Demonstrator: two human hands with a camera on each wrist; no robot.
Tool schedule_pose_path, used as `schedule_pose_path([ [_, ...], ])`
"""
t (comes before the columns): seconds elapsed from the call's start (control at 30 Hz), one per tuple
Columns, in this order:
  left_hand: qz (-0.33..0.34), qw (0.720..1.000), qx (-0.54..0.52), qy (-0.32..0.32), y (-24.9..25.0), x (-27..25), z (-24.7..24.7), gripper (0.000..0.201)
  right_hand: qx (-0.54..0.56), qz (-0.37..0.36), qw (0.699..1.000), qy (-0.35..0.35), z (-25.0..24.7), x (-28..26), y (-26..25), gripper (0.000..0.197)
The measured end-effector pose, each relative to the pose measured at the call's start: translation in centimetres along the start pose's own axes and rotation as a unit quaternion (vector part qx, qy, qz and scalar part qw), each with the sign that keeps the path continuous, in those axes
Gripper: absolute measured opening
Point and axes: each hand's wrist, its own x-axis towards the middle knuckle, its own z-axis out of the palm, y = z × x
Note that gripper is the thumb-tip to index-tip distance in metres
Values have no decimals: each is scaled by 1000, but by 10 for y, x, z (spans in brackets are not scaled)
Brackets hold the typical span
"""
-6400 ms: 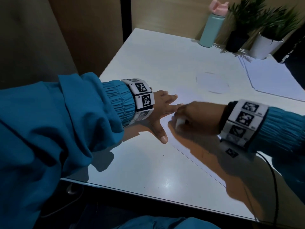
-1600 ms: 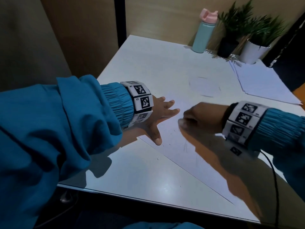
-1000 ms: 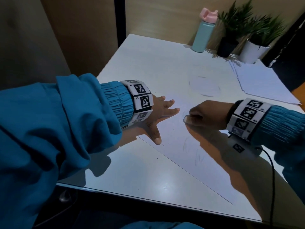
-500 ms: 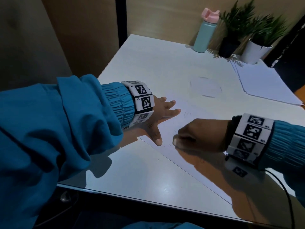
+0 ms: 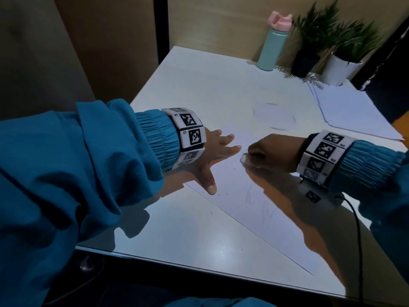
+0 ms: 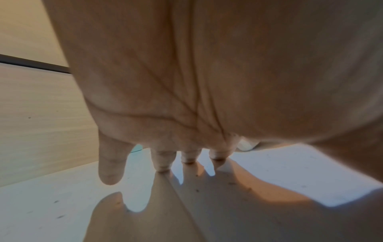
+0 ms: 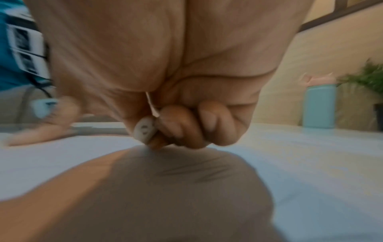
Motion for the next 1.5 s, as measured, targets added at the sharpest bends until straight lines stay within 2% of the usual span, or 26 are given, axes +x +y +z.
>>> schedule_pose_path([
  [0.07, -3, 1000, -15, -1, 0, 0, 1, 147, 15, -41, 999, 14, 9, -9, -17, 42],
  [0.17, -4, 1000, -27, -7, -1, -1, 1, 151, 47, -107, 993, -28, 17, -22, -37, 37],
  [0.27, 1, 1000, -17, 7, -1, 1, 4, 147, 10, -29, 999, -27, -1, -5, -11, 37],
  [0.33, 3, 1000, -20, 3, -1, 3, 5, 154, 3, 0, 1000, -18, -3, 2, -4, 38],
  [0.4, -2, 1000, -29, 8, -2, 3, 6, 162, 10, -38, 999, -19, 3, -6, -27, 36],
  [0.5, -10, 999, -36, 3, -2, 1, 5, 149, 37, -118, 992, -33, 12, -22, -59, 37],
  [0.53, -10, 999, -34, 8, -2, 0, 4, 149, 20, -106, 994, -33, 8, -18, -55, 38],
  [0.6, -3, 1000, -7, 17, 0, 0, 3, 149, -10, -25, 999, -28, -4, -3, -31, 37],
  [0.67, -1, 1000, 10, 13, 0, 0, 2, 137, -13, 28, 999, -25, -10, 7, -15, 35],
  [0.7, -1, 1000, 7, 12, 1, -1, 1, 134, -6, 25, 999, -25, -8, 6, -19, 34],
  [0.83, 3, 1000, -13, 4, -2, -2, 0, 136, 31, -77, 995, -63, 5, -9, -51, 32],
  [0.87, 1, 1000, -14, 1, -3, -1, 0, 137, 19, -68, 996, -62, 2, -5, -47, 31],
  [0.97, -4, 1000, -12, 4, -2, 2, 2, 137, -3, 37, 999, -39, -13, 9, -20, 29],
  [1.0, -4, 1000, -11, 5, -2, 2, 3, 137, -6, 51, 998, -34, -14, 11, -17, 31],
  [1.17, 3, 1000, -11, -7, -3, 0, -1, 143, 6, -61, 997, -49, 3, -9, -58, 34],
  [1.2, 2, 1000, -13, -8, -4, 0, 0, 140, -2, -53, 998, -32, 1, -6, -55, 34],
  [1.27, -3, 1000, -17, -2, -3, 2, 2, 138, -23, 15, 1000, 2, -9, 6, -38, 32],
  [1.33, -5, 1000, -7, 2, -2, 3, 2, 139, -31, 55, 998, -12, -16, 10, -28, 32],
  [1.4, -4, 1000, -6, -4, -2, 1, 0, 139, -15, 29, 999, -11, -10, 7, -40, 28],
  [1.5, 5, 1000, -15, -1, -3, -1, -1, 137, -15, -56, 998, -24, 1, -9, -66, 34],
])
